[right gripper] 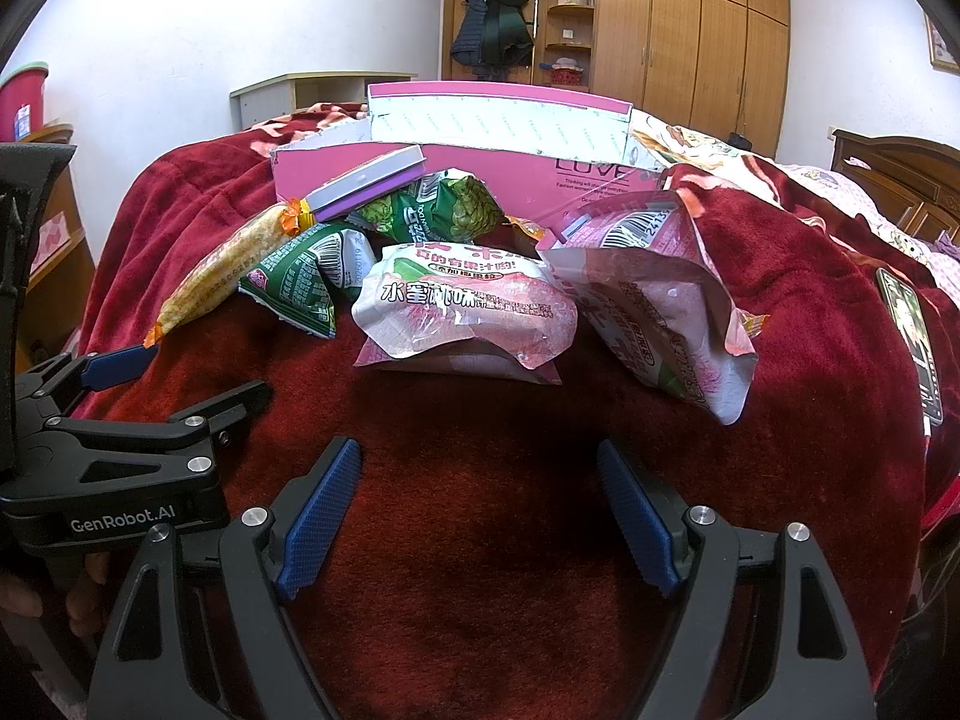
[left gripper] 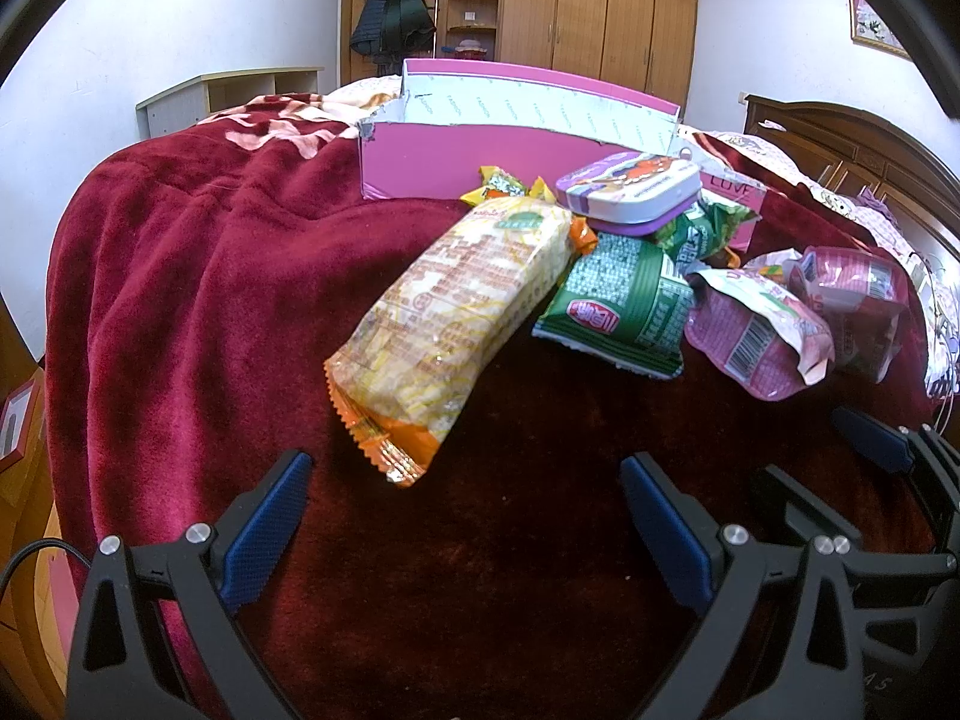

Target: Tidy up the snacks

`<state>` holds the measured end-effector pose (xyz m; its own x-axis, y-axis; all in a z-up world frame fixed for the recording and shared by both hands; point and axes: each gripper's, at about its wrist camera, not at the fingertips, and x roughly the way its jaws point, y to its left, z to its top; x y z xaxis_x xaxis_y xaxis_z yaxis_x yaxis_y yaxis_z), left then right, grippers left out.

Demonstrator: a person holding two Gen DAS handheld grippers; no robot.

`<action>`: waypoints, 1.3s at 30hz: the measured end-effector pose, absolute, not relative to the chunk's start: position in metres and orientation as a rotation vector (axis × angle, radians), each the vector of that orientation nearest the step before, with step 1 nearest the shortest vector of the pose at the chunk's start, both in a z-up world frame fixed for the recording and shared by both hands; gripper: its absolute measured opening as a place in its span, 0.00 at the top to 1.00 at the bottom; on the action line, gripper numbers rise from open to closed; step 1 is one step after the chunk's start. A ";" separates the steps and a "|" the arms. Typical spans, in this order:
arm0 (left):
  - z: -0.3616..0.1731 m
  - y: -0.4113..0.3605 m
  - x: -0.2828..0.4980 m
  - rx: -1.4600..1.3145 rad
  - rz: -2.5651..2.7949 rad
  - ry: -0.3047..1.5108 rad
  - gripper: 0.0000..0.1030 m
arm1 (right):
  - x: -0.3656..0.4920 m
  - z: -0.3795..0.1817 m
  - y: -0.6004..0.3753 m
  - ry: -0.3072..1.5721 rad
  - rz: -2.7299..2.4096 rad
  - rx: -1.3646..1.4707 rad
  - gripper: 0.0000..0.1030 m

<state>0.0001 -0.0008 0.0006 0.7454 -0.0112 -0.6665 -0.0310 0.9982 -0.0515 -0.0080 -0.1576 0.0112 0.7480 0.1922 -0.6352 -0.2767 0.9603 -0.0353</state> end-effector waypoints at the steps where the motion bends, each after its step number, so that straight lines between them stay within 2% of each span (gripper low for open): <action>1: 0.001 -0.001 0.000 -0.061 0.011 0.730 0.00 | -0.008 0.011 -0.158 0.679 0.257 -0.130 0.20; 39: 0.000 0.006 0.003 -0.072 0.003 0.733 0.00 | -0.008 0.012 -0.155 0.691 0.258 -0.155 0.19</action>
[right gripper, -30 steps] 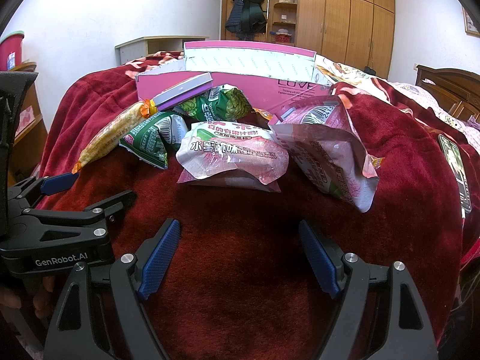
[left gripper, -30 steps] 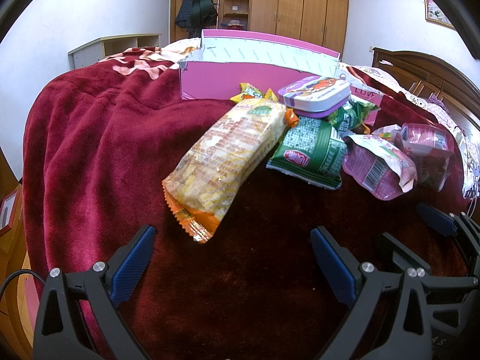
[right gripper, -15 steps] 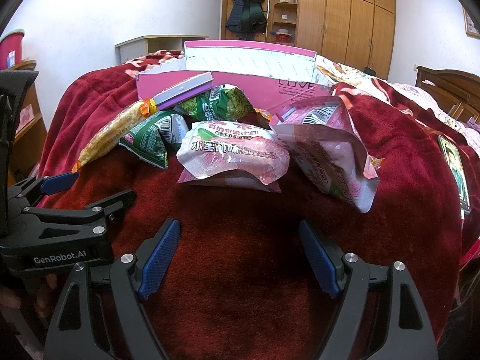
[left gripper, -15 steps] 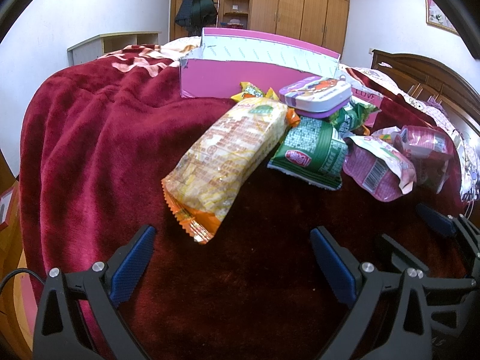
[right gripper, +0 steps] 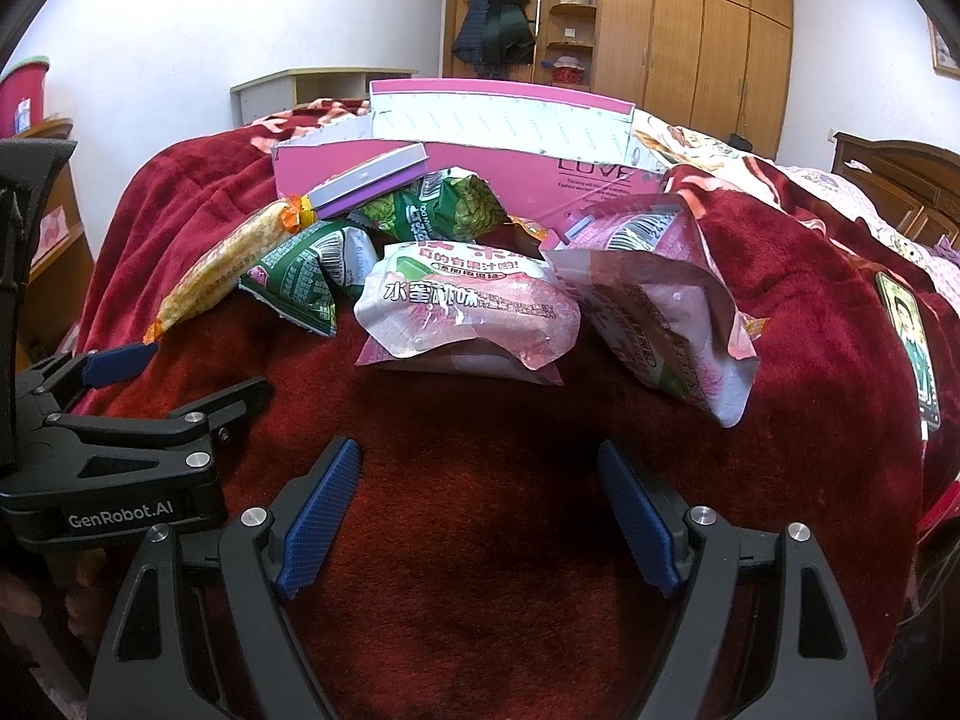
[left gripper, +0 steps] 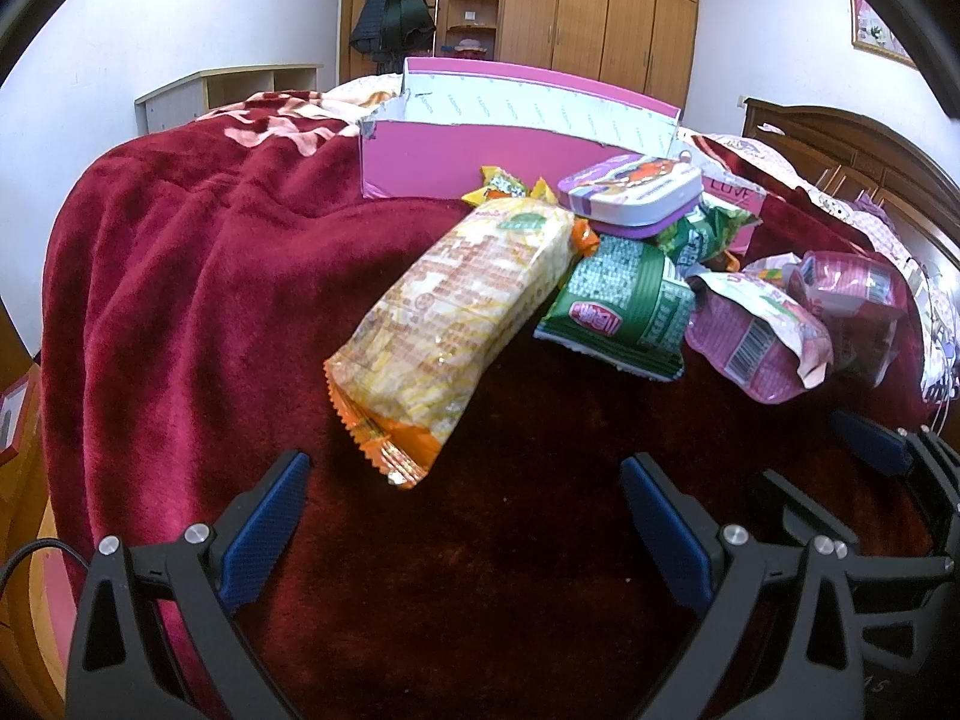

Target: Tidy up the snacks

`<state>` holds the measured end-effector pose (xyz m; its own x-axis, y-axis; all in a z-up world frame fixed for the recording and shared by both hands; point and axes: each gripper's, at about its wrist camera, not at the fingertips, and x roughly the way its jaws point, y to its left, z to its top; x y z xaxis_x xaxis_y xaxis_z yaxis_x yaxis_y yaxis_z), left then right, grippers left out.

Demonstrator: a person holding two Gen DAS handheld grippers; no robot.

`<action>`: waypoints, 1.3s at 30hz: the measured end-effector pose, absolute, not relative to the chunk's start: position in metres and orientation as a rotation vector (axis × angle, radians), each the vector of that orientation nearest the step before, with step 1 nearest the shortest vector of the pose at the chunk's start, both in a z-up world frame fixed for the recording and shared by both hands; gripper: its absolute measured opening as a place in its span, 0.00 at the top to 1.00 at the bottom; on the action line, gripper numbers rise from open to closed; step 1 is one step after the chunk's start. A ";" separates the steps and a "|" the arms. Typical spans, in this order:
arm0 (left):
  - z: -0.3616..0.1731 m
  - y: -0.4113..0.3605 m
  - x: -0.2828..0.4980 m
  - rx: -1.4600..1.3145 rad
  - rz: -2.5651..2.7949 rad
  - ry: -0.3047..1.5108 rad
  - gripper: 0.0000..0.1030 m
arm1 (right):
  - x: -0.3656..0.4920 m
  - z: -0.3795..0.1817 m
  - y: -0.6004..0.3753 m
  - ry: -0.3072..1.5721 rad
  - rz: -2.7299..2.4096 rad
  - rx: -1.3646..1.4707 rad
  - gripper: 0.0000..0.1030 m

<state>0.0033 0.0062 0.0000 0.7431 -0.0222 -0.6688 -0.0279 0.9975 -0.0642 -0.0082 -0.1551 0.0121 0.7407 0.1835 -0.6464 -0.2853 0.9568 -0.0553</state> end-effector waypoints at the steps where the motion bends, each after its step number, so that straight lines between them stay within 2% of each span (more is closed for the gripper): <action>1: 0.001 0.006 0.003 -0.068 0.005 0.731 0.00 | -0.009 0.013 -0.155 0.695 0.262 -0.164 0.19; 14: 0.020 0.010 -0.011 -0.024 -0.044 0.699 0.08 | -0.023 0.023 -0.156 0.704 0.395 -0.182 0.20; 25: 0.043 0.013 -0.011 0.062 -0.051 0.612 0.09 | -0.036 0.036 -0.154 0.689 0.498 -0.150 0.20; 33: 0.049 0.015 0.011 0.119 -0.065 0.619 0.09 | -0.043 0.062 -0.159 0.628 0.489 -0.200 0.21; 39: 0.046 0.009 0.025 0.121 -0.077 0.638 0.13 | -0.034 0.078 -0.176 0.622 0.469 -0.214 0.26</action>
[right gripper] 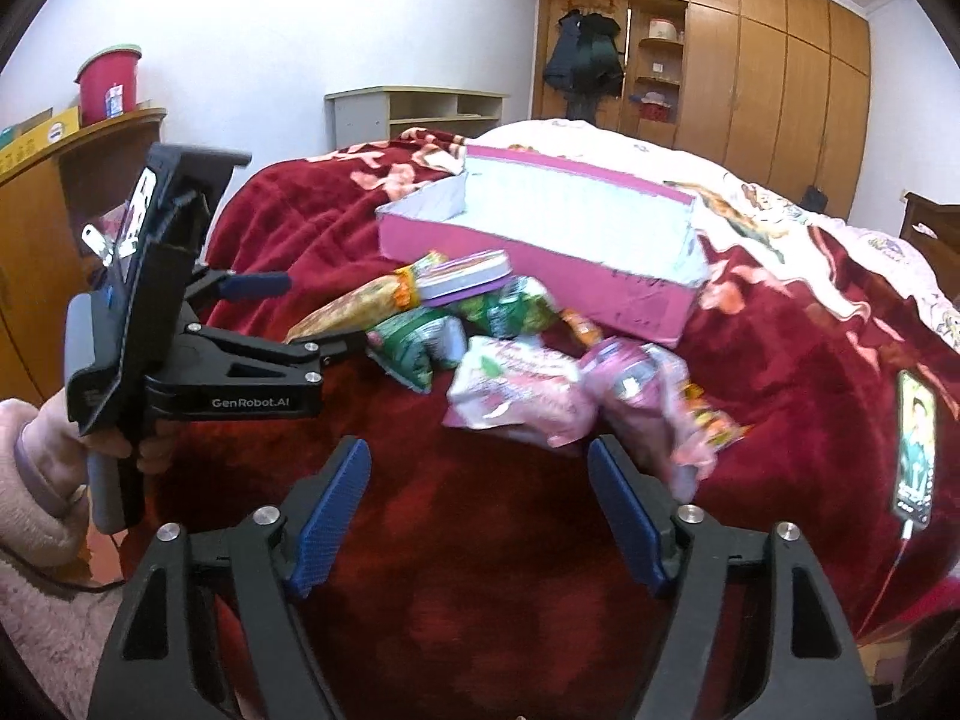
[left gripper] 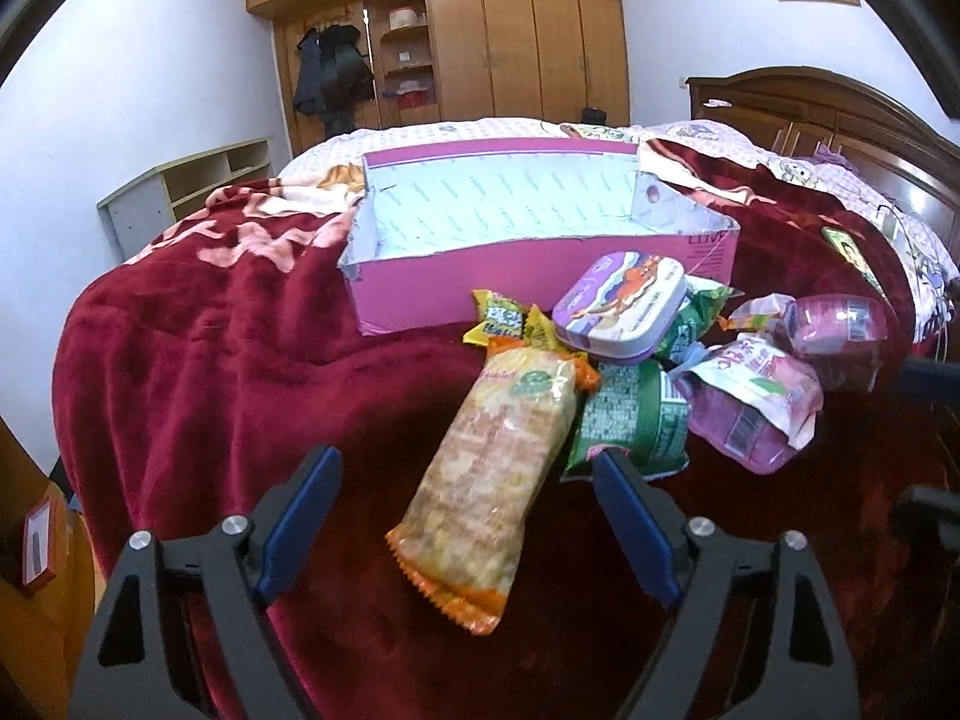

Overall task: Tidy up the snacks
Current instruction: 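Grasp the yellow-orange biscuit bar with the left gripper while the right grasps a pink bag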

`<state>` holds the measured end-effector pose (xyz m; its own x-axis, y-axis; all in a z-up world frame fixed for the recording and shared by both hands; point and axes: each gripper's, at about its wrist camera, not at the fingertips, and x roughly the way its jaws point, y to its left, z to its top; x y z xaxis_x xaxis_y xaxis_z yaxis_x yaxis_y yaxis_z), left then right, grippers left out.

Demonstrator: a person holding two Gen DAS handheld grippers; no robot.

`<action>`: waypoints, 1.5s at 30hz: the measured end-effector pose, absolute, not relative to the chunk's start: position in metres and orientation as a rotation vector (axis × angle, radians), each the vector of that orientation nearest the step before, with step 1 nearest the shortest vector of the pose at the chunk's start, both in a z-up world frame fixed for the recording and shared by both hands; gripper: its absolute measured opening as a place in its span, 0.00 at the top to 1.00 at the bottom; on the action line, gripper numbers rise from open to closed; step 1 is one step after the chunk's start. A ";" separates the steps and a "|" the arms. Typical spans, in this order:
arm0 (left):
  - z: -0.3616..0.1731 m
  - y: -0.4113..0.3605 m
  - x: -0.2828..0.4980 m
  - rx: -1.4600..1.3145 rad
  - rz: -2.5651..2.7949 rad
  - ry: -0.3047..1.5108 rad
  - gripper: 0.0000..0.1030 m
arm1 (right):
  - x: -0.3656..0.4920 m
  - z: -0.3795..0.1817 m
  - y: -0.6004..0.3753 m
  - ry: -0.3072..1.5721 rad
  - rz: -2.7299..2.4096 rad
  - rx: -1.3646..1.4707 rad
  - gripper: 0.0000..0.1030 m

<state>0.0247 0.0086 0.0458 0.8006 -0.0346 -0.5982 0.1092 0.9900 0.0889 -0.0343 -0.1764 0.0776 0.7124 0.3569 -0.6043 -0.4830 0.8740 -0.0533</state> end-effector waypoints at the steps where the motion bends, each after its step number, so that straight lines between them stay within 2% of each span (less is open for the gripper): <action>1: 0.046 0.008 0.025 0.122 -0.077 0.636 0.13 | -0.032 0.079 -0.181 0.626 0.467 -0.210 0.26; 12: 0.039 0.009 0.029 0.061 -0.060 0.648 0.17 | -0.018 0.075 -0.216 0.605 0.407 -0.237 0.26; 15: 0.037 0.012 0.029 0.033 -0.050 0.664 0.21 | -0.008 0.074 -0.217 0.593 0.409 -0.259 0.26; 17: 0.037 0.015 0.028 0.017 -0.038 0.672 0.27 | -0.002 0.073 -0.216 0.577 0.419 -0.268 0.26; 18: 0.036 0.016 0.028 0.011 -0.031 0.675 0.29 | 0.000 0.072 -0.216 0.574 0.424 -0.269 0.27; 20: 0.035 0.020 0.027 -0.003 -0.019 0.682 0.36 | 0.006 0.071 -0.217 0.569 0.434 -0.261 0.36; 25: 0.035 0.025 0.028 -0.017 -0.027 0.691 0.42 | 0.018 0.065 -0.215 0.575 0.450 -0.231 0.55; 26: 0.035 0.024 0.028 -0.012 -0.032 0.689 0.47 | 0.019 0.065 -0.215 0.576 0.445 -0.227 0.56; 39: 0.036 0.024 0.035 0.010 -0.074 0.695 0.47 | 0.026 0.069 -0.225 0.600 0.455 -0.072 0.60; 45: 0.044 0.021 0.021 0.030 -0.086 0.648 0.54 | 0.019 0.075 -0.226 0.570 0.444 -0.021 0.64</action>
<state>0.0207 0.0210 0.0439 0.7936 -0.0704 -0.6043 0.0891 0.9960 0.0009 0.0186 -0.2262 0.0752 0.7502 0.4009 -0.5259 -0.4120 0.9054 0.1024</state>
